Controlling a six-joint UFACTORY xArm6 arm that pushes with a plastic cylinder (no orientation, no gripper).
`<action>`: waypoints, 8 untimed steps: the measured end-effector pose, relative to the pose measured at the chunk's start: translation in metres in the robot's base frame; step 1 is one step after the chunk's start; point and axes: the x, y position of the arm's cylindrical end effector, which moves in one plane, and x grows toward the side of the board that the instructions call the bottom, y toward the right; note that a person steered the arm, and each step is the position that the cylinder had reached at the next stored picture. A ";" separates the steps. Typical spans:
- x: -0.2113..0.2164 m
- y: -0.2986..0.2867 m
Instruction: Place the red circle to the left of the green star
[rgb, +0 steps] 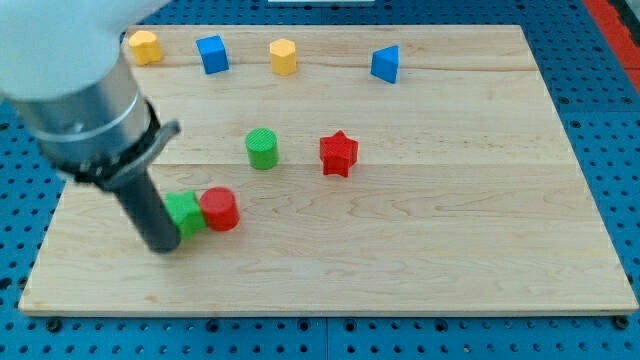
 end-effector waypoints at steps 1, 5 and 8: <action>-0.058 0.008; -0.070 0.141; 0.001 0.064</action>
